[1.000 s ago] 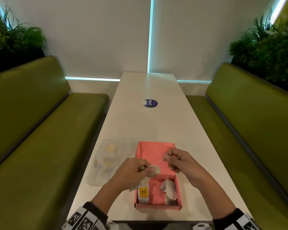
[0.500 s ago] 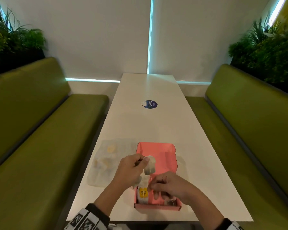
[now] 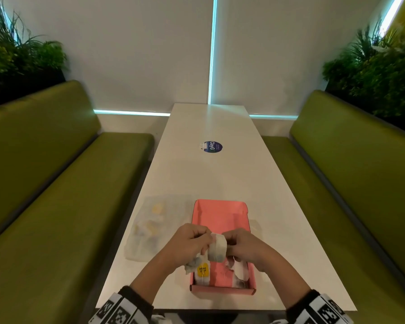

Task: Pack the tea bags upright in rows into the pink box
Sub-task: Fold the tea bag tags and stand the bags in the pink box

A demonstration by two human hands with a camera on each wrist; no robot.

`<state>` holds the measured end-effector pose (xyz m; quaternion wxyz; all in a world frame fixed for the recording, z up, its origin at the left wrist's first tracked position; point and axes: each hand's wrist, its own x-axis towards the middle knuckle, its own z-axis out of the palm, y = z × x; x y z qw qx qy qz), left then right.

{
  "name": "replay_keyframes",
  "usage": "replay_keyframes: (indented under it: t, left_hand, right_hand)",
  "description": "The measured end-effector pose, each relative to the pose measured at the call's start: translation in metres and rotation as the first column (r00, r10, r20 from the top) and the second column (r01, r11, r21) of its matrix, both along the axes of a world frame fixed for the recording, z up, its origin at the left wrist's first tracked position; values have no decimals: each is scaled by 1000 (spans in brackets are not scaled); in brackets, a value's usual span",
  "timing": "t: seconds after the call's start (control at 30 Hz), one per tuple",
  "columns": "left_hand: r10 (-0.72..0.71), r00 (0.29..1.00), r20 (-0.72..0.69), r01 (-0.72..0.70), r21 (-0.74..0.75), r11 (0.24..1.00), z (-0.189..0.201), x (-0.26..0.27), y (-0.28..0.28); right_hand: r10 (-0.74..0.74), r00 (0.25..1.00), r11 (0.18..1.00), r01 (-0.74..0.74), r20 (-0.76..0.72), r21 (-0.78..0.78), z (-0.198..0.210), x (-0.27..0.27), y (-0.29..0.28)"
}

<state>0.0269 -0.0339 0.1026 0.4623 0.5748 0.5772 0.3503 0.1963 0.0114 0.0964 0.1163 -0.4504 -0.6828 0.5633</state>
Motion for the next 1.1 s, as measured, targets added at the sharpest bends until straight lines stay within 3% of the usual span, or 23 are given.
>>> replay_keyframes:
  t: [0.23,0.37,0.57,0.7,0.87,1.1]
  left_hand:
    - [-27,993,-113,27,-8,1000,0,-2,-3]
    - [-20,989,-148,19,-11,1000,0,-1,-3]
    - [-9,985,-175,12,15,1000,-4,-3,0]
    - [37,983,-178,-26,61,998,-9,-9,0]
    - [-84,968,-235,101,59,993,-23,-7,1]
    - [-5,984,-176,18,76,997,-32,0,3]
  right_hand:
    - [-90,984,996,87,-153,-28,11,0,3]
    - [-140,977,990,134,-161,-49,14,-1,0]
    - [-120,968,988,138,-220,71,12,-1,-3]
    - [-158,972,967,188,-173,174,11,-2,-1]
    - [-128,983,957,156,-131,242,12,-3,-2]
    - [-131,991,885,123,-14,450,14,-7,-1]
